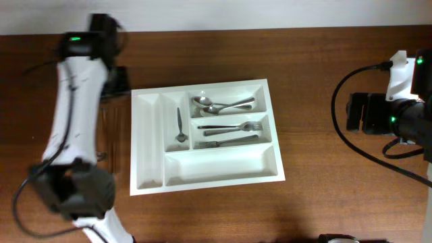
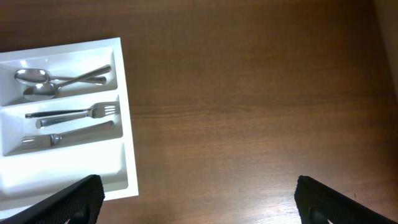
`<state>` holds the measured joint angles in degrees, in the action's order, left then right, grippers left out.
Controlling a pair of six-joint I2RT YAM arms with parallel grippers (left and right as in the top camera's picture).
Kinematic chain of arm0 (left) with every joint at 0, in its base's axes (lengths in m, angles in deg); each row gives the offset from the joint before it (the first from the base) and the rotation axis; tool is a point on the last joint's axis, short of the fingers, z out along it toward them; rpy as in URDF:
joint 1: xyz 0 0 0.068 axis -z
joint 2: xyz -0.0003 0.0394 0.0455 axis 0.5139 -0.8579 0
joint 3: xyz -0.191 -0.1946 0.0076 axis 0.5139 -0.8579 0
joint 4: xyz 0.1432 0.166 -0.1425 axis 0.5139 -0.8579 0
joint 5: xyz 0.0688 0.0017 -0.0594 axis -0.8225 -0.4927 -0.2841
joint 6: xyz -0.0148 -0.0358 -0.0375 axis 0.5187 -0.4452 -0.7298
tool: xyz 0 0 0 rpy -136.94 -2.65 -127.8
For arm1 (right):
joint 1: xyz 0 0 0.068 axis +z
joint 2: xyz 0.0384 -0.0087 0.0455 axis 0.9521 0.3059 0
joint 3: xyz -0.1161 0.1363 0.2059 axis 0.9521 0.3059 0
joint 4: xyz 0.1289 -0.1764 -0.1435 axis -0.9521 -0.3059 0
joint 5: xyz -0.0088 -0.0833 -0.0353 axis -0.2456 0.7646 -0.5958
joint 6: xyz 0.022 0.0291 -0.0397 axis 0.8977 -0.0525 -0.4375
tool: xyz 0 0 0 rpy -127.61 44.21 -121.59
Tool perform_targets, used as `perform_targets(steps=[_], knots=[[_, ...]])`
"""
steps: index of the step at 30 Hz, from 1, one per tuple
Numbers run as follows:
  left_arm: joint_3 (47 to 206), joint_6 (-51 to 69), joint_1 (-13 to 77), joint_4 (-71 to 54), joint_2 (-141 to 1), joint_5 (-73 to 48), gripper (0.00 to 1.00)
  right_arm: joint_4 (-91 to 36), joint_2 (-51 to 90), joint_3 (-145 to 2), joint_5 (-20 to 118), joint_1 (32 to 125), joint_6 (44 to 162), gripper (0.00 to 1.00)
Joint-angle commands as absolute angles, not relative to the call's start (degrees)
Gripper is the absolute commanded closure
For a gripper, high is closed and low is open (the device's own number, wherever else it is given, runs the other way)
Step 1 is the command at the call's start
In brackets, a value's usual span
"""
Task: Pack container
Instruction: 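Place the spoon into the tray's narrow left-middle compartment and release, then return the left gripper to the silver tongs and lower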
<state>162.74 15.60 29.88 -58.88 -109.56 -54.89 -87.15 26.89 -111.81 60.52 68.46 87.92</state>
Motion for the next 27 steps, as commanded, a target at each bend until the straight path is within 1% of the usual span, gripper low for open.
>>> perform_targets(steps=[1, 4, 6, 11, 14, 18, 27], knots=[[163.26, 16.97, 25.4, -62.02, -104.65, -58.69, 0.64, -86.95, 27.04, -111.53, 60.22, 67.98, 88.59, 0.01], [159.64, 16.99, 22.15, -61.74, -104.49, -58.19, 0.64, -86.95, 27.04, -111.53, 60.22, 67.98, 88.59, 0.01], [154.65, 17.3, 20.7, -58.9, -104.49, -57.14, 0.64, -86.95, 27.04, -111.53, 60.22, 67.98, 88.59, 0.01], [138.09, 17.85, 17.38, -45.32, -104.49, -50.17, 0.64, -86.98, 27.04, -111.53, 60.22, 67.98, 88.59, 0.01], [132.01, 17.82, 15.42, -39.51, -104.49, -46.56, 0.64, -86.98, 27.04, -111.53, 60.22, 67.98, 88.59, 0.01], [128.08, 17.8, 13.84, -35.8, -104.49, -46.19, 0.64, -86.95, 27.04, -111.53, 60.22, 67.98, 88.59, 0.01], [122.09, 17.8, 13.21, -32.21, -104.49, -46.32, 0.64, -86.95, 27.04, -111.53, 60.22, 67.98, 88.59, 0.01]])
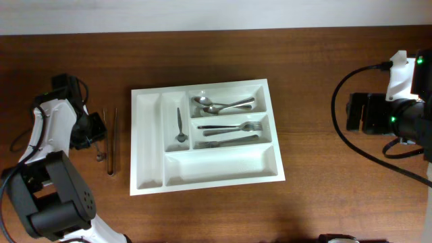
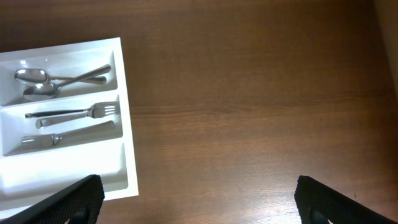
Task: Pack container
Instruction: 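Return the left gripper to the silver tongs and lower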
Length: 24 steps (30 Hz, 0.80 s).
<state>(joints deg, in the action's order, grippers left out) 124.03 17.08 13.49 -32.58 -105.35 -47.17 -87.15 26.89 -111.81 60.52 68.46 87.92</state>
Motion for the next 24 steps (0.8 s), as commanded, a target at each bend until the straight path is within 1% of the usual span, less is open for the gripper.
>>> perform_targets(steps=[1, 14, 24], knots=[[121.34, 17.8, 13.21, -32.15, -104.49, -46.43, 0.63, -86.95, 27.04, -111.53, 60.22, 67.98, 88.59, 0.01], [119.31, 16.47, 10.1, -32.01, -104.49, -48.18, 0.64, -87.17, 27.04, -111.53, 60.22, 67.98, 88.59, 0.01], [115.09, 16.47, 8.99, -28.89, -104.49, -46.19, 0.63, -87.83, 27.04, -111.53, 60.22, 67.98, 88.59, 0.01]])
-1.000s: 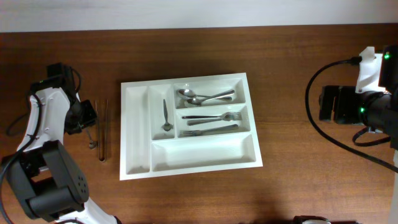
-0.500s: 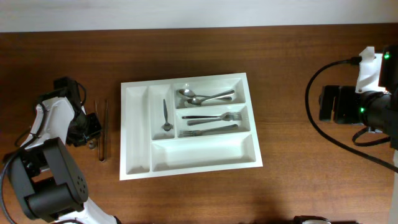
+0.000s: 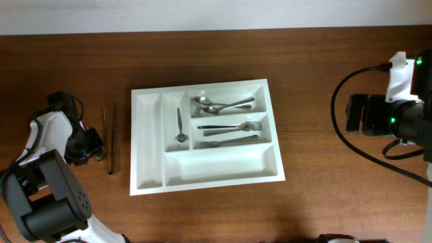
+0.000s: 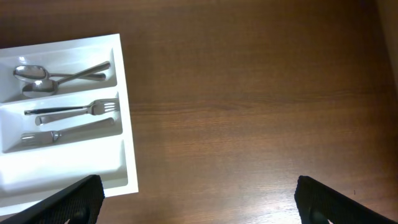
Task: Pack container
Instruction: 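Return the left gripper to the silver tongs and lower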
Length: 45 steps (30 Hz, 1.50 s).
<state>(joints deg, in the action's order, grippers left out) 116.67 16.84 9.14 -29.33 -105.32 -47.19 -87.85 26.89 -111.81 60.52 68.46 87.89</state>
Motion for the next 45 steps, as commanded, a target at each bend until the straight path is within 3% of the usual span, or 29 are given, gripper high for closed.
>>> perform_targets(steps=[1, 15, 32, 34, 45], knots=[[114.61, 16.45, 9.01, -28.43, -104.49, -46.19, 0.63, -87.83, 27.04, -111.53, 60.22, 67.98, 88.59, 0.01], [107.44, 6.96, 8.99, -20.47, -104.49, -44.79, 0.62, -88.73, 27.04, -111.53, 60.22, 67.98, 88.59, 0.01], [106.63, 7.92, 8.99, -18.42, -104.06, -43.35, 0.65, -88.73, 27.04, -111.53, 60.2, 67.98, 88.59, 0.01], [106.66, 9.34, 8.99, -18.13, -103.34, -42.95, 0.76, -88.73, 27.04, -111.53, 60.2, 67.98, 88.62, 0.01], [106.7, 11.4, 8.99, -16.85, -101.87, -42.93, 0.98, -88.73, 27.04, -111.53, 60.2, 67.98, 88.62, 0.01]])
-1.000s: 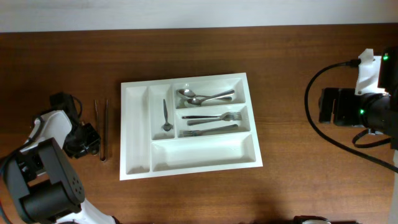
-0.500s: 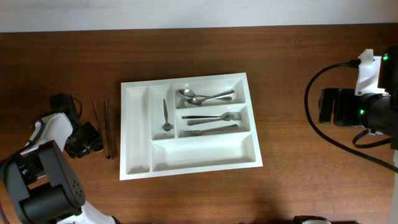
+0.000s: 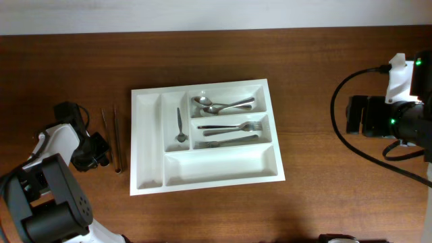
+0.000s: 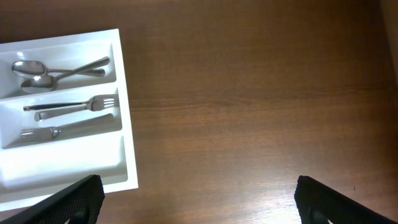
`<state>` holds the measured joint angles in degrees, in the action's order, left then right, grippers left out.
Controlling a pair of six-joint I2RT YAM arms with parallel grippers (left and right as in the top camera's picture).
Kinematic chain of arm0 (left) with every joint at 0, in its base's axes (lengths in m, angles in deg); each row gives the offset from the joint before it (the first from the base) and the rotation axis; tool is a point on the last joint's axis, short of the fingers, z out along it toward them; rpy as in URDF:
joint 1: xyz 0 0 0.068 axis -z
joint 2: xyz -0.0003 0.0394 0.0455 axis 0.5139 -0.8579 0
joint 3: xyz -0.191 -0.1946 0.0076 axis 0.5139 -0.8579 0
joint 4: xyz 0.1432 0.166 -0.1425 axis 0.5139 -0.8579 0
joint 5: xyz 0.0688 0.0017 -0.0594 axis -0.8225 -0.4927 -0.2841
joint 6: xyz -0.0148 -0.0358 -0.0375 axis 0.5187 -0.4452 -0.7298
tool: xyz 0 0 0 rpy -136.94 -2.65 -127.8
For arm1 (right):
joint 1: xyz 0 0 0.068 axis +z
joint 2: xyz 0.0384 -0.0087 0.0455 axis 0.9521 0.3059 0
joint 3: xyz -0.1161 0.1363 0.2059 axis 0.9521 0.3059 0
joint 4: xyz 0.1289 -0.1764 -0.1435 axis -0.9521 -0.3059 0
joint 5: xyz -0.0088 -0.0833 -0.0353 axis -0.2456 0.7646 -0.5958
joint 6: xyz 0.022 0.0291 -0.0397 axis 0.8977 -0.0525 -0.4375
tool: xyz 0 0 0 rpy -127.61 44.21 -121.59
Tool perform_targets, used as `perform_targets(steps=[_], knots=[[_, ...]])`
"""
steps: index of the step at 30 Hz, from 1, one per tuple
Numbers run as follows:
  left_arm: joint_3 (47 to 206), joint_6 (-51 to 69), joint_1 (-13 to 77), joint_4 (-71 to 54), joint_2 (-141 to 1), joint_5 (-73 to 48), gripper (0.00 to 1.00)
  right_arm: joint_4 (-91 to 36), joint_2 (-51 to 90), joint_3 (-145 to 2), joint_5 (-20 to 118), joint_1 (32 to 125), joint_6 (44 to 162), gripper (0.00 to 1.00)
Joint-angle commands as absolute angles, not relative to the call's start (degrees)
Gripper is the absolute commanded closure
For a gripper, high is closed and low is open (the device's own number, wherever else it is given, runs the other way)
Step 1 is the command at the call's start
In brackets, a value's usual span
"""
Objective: Pack container
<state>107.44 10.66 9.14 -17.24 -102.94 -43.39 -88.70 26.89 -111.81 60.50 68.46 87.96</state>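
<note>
The white cutlery tray (image 3: 150, 145) lies mid-table. Its back right compartment holds two spoons (image 3: 223, 104), the one below holds two forks (image 3: 229, 133), and a narrow slot holds a small spoon (image 3: 180, 126). Two thin metal utensils (image 3: 116, 138) lie on the wood just left of the tray. My left gripper (image 3: 98, 154) sits low at their near ends; its jaws are too dark and small to read. My right gripper (image 4: 199, 205) is open over bare wood right of the tray, with fingertips (image 4: 78, 199) at the frame's bottom corners.
The tray's long front compartment (image 3: 223, 165) and its far left slot hold nothing. The right arm and its cable (image 3: 344, 135) stand at the table's right edge. The left arm's base (image 3: 47, 202) fills the near left corner.
My left gripper has moved slightly nearer the tray and the table's front, against the two loose utensils. The right-hand utensil lies a little nearer the front. The right gripper has barely shifted.
At first my left arm was raised high over the back left of the table. It then stood low, left of two utensils beside the tray, and later nearer the front left. Now it is at their near ends. The tray's contents have stayed the same, the right gripper open.
</note>
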Motion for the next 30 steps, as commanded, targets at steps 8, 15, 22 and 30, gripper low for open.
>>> perform_targets(steps=[8, 15, 22, 30], knots=[[107.94, 14.7, 9.01, -17.76, -98.81, -42.98, 0.98, -88.73, 27.04, -111.53, 60.2, 67.98, 88.62, 0.01], [108.64, 15.86, 9.01, -18.64, -91.42, -45.73, 0.98, -88.75, 27.04, -111.53, 60.2, 67.98, 88.62, 0.01], [108.62, 20.64, 9.01, -27.23, -91.38, -45.82, 0.97, -88.7, 27.04, -111.53, 60.2, 67.98, 88.62, 0.01], [108.64, 25.69, 10.13, -30.53, -91.38, -54.34, 0.88, -87.87, 27.26, -111.53, 60.2, 67.98, 88.59, 0.01]])
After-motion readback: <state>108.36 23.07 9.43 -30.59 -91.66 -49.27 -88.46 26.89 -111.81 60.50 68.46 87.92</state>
